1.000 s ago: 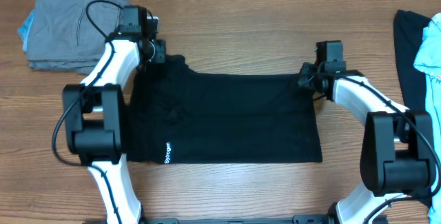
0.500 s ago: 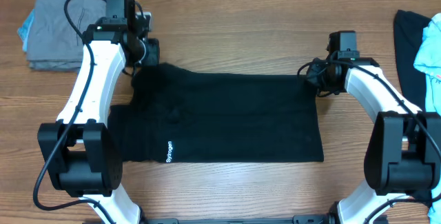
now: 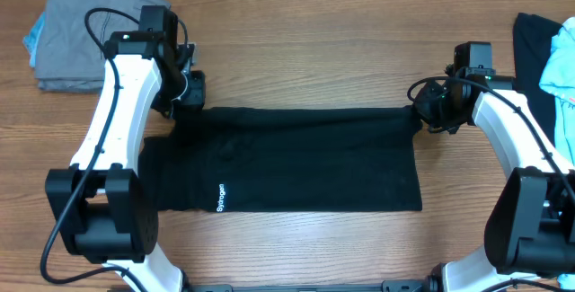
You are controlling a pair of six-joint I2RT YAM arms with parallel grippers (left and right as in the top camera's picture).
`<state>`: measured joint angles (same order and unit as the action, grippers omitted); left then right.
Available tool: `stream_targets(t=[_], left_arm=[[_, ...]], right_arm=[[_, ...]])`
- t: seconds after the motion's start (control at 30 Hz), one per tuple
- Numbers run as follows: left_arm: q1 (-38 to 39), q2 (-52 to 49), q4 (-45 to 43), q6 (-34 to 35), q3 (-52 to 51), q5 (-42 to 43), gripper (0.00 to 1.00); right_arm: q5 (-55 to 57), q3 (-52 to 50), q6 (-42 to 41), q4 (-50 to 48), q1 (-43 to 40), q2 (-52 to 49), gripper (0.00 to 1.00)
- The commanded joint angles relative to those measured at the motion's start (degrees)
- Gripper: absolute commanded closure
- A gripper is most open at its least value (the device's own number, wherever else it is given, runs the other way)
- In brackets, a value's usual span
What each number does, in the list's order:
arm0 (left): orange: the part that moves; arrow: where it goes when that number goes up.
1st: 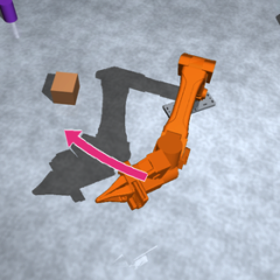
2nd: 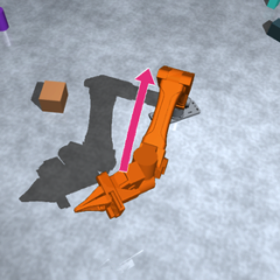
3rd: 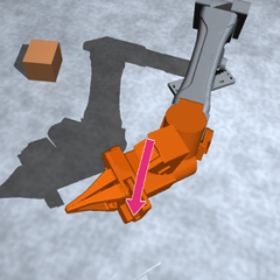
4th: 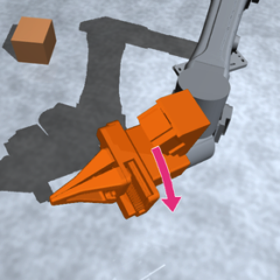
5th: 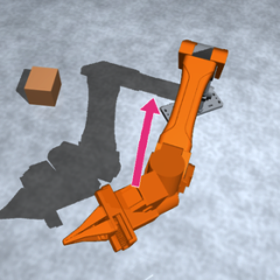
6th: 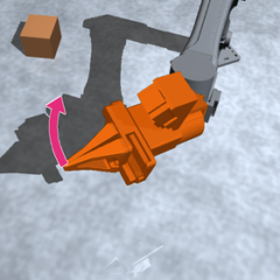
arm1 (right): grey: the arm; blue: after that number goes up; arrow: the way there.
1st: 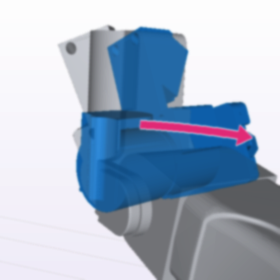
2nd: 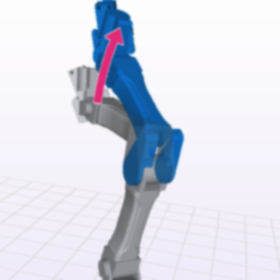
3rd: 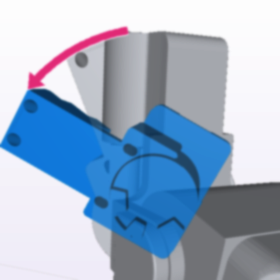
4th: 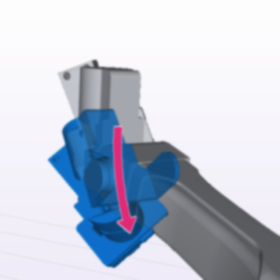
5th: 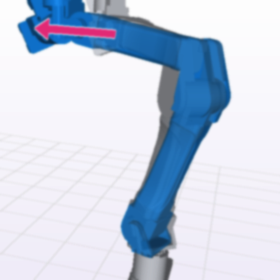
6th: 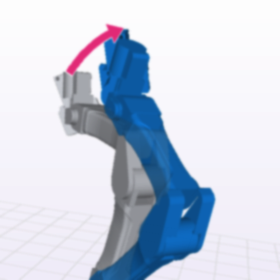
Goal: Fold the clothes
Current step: 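Fold the shirt's top half down toward the bottom edge with both grippers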
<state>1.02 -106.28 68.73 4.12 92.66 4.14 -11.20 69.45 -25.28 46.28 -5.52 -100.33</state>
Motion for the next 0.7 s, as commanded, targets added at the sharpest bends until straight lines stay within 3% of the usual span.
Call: stream_targets(t=[0.0,0.67], left_arm=[[-0.94,2.36,2.03,2.51,0.55,-5.33,0.96],[-5.18,6.75,13.84,5.77,-1.38,-6.38,0.93]], right_arm=[[0.22,1.57,-0.28,0.42,-0.04,1.44,0.96],[6.49,1.55,-3.3,14.4,-0.04,1.44,0.94]])
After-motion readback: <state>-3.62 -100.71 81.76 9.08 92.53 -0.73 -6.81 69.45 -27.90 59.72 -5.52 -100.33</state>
